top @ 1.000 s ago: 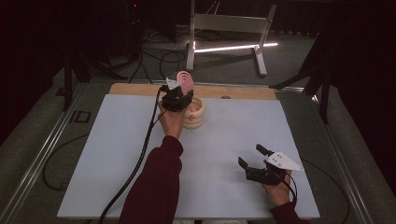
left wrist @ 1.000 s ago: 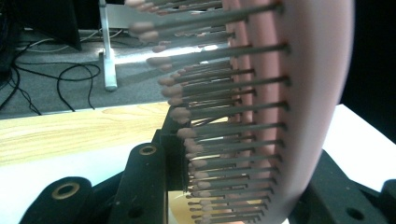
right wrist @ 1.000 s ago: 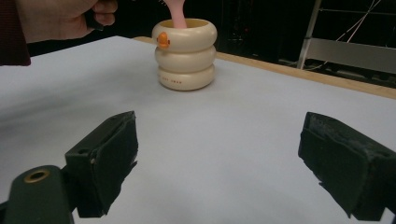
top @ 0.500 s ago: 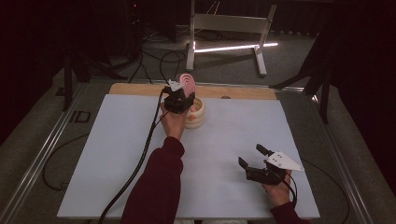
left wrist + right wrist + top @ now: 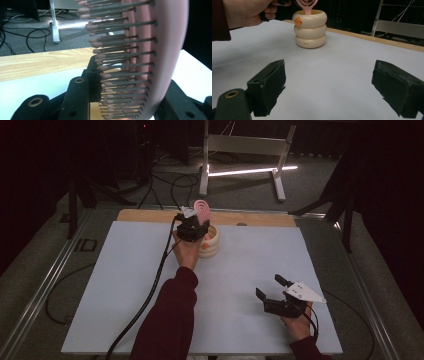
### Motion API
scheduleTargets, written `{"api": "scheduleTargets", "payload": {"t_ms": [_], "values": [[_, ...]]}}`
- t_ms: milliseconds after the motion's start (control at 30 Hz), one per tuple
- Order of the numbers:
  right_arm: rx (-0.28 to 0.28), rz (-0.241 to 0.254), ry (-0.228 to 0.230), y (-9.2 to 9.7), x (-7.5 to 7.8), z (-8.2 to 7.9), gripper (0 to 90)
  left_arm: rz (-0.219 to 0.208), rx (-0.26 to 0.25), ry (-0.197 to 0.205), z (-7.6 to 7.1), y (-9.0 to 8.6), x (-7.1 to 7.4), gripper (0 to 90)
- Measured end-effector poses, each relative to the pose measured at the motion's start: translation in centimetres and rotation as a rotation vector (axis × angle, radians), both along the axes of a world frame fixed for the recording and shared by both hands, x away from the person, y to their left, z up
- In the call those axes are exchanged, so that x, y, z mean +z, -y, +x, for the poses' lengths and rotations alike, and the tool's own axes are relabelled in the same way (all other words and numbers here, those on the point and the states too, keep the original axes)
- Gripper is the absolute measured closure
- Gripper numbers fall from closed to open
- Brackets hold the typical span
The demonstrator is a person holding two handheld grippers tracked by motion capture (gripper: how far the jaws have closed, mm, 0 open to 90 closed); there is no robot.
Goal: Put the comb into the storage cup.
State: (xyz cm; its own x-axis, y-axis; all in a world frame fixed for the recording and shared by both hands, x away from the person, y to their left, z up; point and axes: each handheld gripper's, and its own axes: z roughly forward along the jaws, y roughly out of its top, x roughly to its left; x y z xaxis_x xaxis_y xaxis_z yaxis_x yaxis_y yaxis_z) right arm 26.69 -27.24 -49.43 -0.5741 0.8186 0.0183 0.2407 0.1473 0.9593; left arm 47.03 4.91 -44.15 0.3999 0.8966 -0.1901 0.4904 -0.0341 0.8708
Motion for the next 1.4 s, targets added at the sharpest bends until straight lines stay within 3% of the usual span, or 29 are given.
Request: {"api": "scheduleTargets", "payload": {"t_ms": [900,1400], "values": [[-0.004,0.007,0.002,0.0,0.1,-0.1,11.7,0.034,-0.03,-0.036,0.2,-0.7,0.1,63.0],[-0.002,0.006,0.003,0.0,0.1,-0.1,11.7,0.084,-0.04,-0.073,0.5,-1.9,0.1,59.9]]}}
